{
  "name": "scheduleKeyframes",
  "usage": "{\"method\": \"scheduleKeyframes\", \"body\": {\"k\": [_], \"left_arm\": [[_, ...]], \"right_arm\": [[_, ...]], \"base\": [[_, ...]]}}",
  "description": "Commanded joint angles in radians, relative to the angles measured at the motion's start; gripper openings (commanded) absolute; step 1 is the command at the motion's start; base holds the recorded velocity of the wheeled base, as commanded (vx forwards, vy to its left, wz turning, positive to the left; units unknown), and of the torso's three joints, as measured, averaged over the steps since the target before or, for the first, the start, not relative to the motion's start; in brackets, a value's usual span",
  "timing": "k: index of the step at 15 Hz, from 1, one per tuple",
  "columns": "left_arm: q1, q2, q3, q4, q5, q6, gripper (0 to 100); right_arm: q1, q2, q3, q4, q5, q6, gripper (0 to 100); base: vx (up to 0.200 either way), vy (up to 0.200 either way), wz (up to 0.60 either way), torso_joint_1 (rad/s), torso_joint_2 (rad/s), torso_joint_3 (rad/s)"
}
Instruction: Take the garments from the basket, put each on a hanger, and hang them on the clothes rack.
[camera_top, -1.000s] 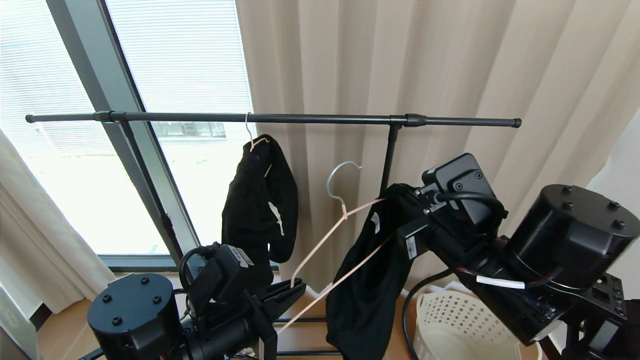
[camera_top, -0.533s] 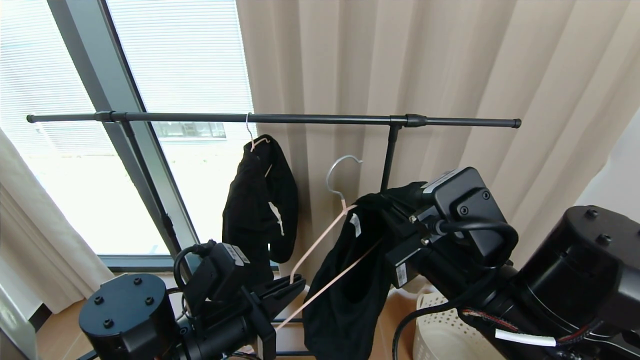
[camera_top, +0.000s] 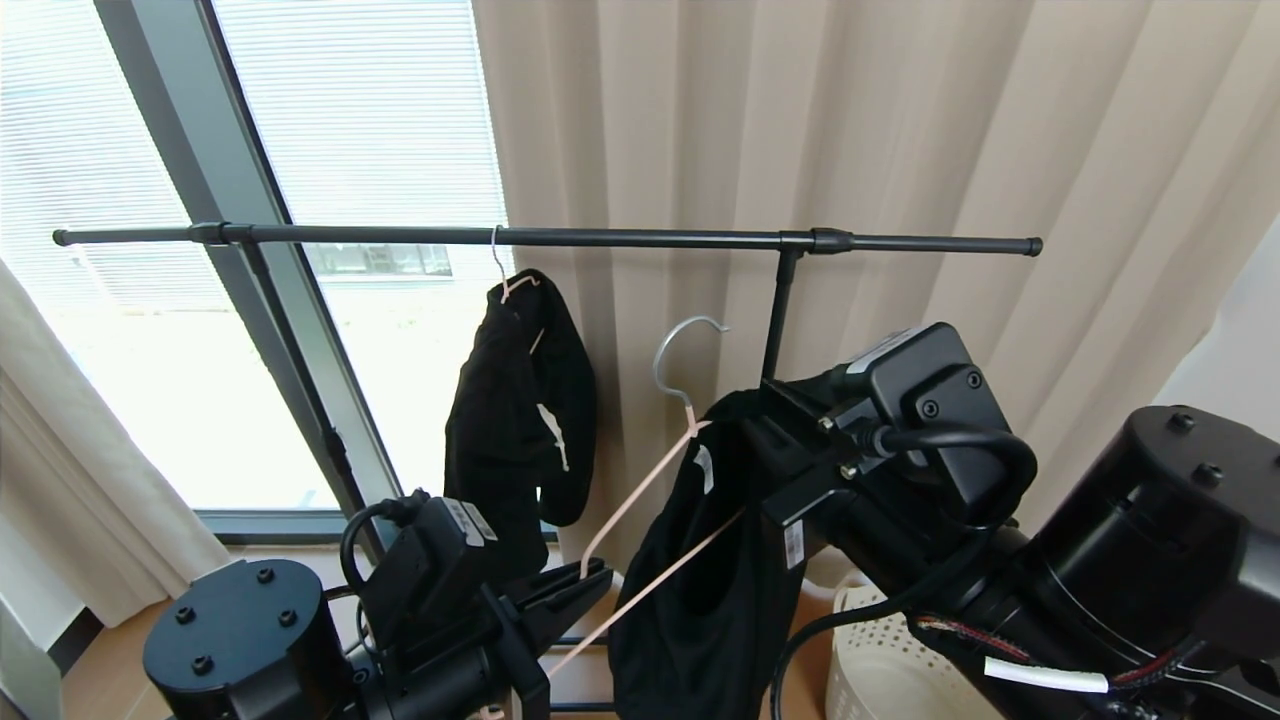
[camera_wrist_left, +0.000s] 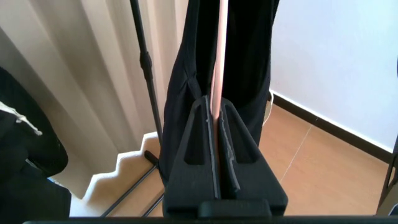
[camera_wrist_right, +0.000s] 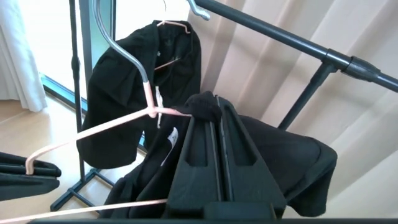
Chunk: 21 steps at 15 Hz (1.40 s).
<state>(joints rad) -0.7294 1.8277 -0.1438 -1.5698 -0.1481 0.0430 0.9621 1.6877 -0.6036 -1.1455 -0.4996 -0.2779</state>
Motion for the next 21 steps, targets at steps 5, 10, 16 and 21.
{"method": "scheduleKeyframes", "body": {"k": [5,10,16,21], "left_arm": [[-0.005,-0.008,0.009,-0.001,-0.001,0.002,0],[0.024,-0.021,0.000,-0.001,-0.001,-0.002,0],[0.045,-0.044,-0.011,-0.001,-0.002,-0.006,0],[0.070,-0.067,-0.010,-0.001,-0.007,-0.006,0]], "right_arm": [[-0.062,-0.017,-0.025,0.000,-0.008,-0.001,100],[-0.062,-0.020,-0.022,0.000,-0.008,-0.001,100],[-0.057,-0.020,0.010,0.000,0.006,0.002,100],[-0.043,-0.049,0.062,0.001,0.092,-0.003,100]], "base": [[0.000,0.000,0.00,0.000,0.00,0.000],[0.000,0.000,0.00,0.000,0.00,0.000],[0.000,0.000,0.00,0.000,0.00,0.000],[0.000,0.000,0.00,0.000,0.00,0.000]]}}
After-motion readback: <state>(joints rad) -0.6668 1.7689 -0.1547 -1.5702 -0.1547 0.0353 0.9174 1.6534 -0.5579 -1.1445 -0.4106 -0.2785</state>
